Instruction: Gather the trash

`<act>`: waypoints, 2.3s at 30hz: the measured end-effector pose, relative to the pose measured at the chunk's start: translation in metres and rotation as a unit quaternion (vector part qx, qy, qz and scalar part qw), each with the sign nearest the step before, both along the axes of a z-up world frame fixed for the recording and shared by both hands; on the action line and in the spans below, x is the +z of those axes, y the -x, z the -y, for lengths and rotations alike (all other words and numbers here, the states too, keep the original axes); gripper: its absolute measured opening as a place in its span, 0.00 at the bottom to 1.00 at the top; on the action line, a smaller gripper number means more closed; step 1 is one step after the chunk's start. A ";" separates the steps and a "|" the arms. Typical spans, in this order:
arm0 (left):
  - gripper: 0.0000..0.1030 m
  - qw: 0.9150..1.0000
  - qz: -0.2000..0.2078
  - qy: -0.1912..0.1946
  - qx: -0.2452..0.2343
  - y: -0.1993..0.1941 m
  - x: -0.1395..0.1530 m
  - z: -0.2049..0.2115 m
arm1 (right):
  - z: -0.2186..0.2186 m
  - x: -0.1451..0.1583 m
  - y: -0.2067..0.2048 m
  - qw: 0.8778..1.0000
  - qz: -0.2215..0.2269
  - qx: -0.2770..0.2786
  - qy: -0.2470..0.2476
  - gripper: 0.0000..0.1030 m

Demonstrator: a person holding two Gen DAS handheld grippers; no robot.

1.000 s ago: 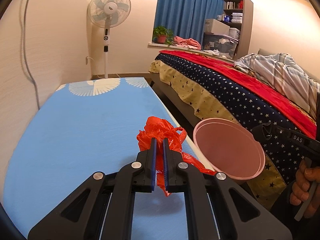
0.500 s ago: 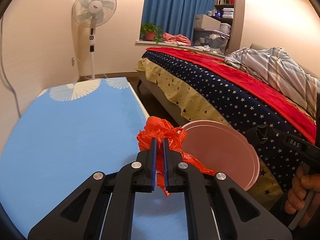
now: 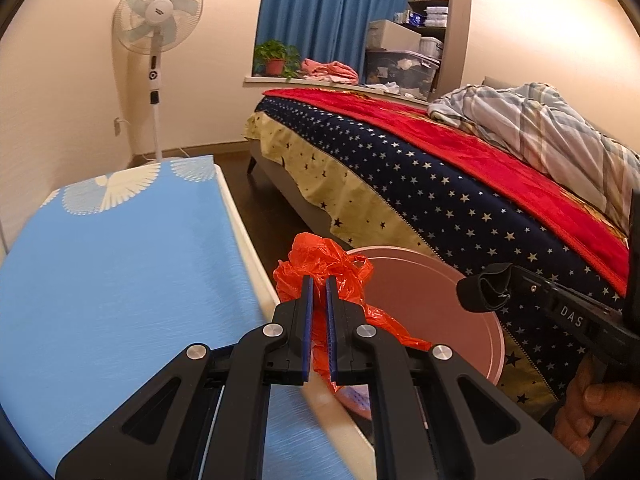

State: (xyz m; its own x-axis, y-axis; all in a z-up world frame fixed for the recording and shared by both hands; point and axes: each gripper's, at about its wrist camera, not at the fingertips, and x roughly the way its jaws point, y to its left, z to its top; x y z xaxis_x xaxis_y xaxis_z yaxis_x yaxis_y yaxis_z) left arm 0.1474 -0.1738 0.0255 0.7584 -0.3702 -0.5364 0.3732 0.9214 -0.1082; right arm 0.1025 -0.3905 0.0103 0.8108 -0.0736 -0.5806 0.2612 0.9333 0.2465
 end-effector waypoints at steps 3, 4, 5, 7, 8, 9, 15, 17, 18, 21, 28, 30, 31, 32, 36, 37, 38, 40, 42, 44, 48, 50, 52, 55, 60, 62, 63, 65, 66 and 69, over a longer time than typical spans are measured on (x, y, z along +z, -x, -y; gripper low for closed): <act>0.06 1.000 -0.006 0.002 -0.003 -0.003 -0.004 0.002 | -0.001 -0.002 -0.001 1.000 -0.003 0.000 0.002 0.03; 0.06 1.000 -0.009 0.003 -0.004 -0.004 -0.005 0.003 | -0.001 -0.002 -0.002 1.000 -0.005 0.001 0.002 0.03; 0.06 1.000 -0.012 0.004 -0.005 -0.007 -0.006 0.004 | -0.002 -0.003 -0.002 1.000 -0.006 0.002 0.003 0.03; 0.09 1.000 -0.023 0.015 -0.014 -0.010 -0.009 0.004 | -0.005 -0.003 -0.002 1.000 -0.009 0.004 0.005 0.04; 0.14 0.999 -0.030 0.025 -0.020 -0.011 -0.010 0.003 | -0.006 -0.003 -0.003 1.000 -0.009 0.005 0.006 0.07; 0.32 0.998 -0.038 0.036 -0.029 -0.012 -0.011 0.001 | -0.008 -0.002 -0.002 1.000 -0.011 0.004 0.011 0.07; 0.47 0.999 -0.029 0.032 -0.024 0.003 -0.008 -0.014 | -0.014 0.003 0.004 1.000 -0.007 -0.005 0.024 0.50; 0.49 0.999 -0.025 0.030 -0.018 0.011 -0.004 -0.024 | -0.017 0.004 0.007 1.000 -0.007 0.002 0.027 0.50; 0.50 0.999 -0.022 0.029 -0.015 0.016 -0.003 -0.030 | -0.019 0.004 0.008 1.000 -0.008 0.004 0.029 0.50; 0.60 1.000 -0.014 0.025 -0.001 0.036 0.002 -0.050 | -0.024 0.006 0.014 0.999 -0.008 0.010 0.037 0.62; 0.76 0.999 -0.003 0.024 0.030 0.077 0.008 -0.090 | -0.046 0.018 0.041 0.998 0.006 0.037 0.048 0.89; 0.83 0.999 0.005 0.026 0.042 0.089 0.014 -0.098 | -0.054 0.023 0.048 0.997 0.010 0.043 0.057 0.92; 0.87 0.998 0.012 0.024 0.049 0.097 0.017 -0.102 | -0.057 0.025 0.051 0.997 0.011 0.046 0.058 0.94; 0.88 0.998 0.018 0.024 0.054 0.103 0.019 -0.106 | -0.059 0.026 0.054 0.997 0.012 0.049 0.059 0.94; 0.92 0.997 0.035 0.015 0.074 0.130 0.023 -0.120 | -0.082 0.033 0.070 0.994 0.016 0.074 0.073 0.95; 0.92 0.996 0.037 0.010 0.083 0.134 0.025 -0.125 | -0.089 0.034 0.075 0.993 0.018 0.081 0.081 0.95; 0.92 0.995 0.036 0.006 0.094 0.140 0.025 -0.129 | -0.097 0.036 0.081 0.992 0.020 0.089 0.091 0.95; 0.92 0.993 0.038 0.013 0.114 0.147 0.027 -0.139 | -0.111 0.039 0.093 0.989 0.030 0.097 0.103 0.95; 0.92 0.991 0.040 0.024 0.128 0.155 0.029 -0.147 | -0.121 0.043 0.102 0.988 0.038 0.100 0.112 0.95; 0.92 0.989 0.041 0.034 0.141 0.163 0.030 -0.154 | -0.128 0.045 0.110 0.987 0.041 0.103 0.116 0.95; 0.92 0.985 0.039 0.029 0.163 0.173 0.027 -0.156 | -0.138 0.046 0.122 0.987 0.046 0.104 0.117 0.95; 0.92 0.984 0.039 0.022 0.172 0.174 0.024 -0.156 | -0.144 0.045 0.124 0.986 0.044 0.107 0.122 0.95; 0.92 0.983 0.042 0.012 0.176 0.171 0.022 -0.154 | -0.149 0.043 0.122 0.985 0.040 0.110 0.128 0.95; 0.92 0.983 0.029 0.003 0.180 0.163 0.014 -0.154 | -0.152 0.038 0.118 0.985 0.033 0.108 0.130 0.95; 0.92 0.981 0.024 -0.012 0.193 0.158 0.008 -0.153 | -0.154 0.031 0.111 0.985 0.022 0.117 0.123 0.95; 0.92 0.981 0.021 -0.011 0.194 0.158 0.007 -0.154 | -0.154 0.029 0.109 0.985 0.018 0.120 0.120 0.95; 0.92 0.981 0.021 -0.012 0.194 0.158 0.007 -0.154 | -0.154 0.027 0.107 0.986 0.016 0.121 0.118 0.95; 0.92 0.980 0.021 -0.014 0.196 0.159 0.007 -0.154 | -0.153 0.026 0.106 0.986 0.015 0.121 0.114 0.95; 0.92 0.980 0.021 -0.014 0.197 0.159 0.007 -0.154 | -0.153 0.026 0.106 0.987 0.014 0.120 0.109 0.95; 0.92 0.979 0.022 -0.017 0.201 0.158 0.007 -0.154 | -0.152 0.026 0.106 0.988 0.013 0.118 0.101 0.95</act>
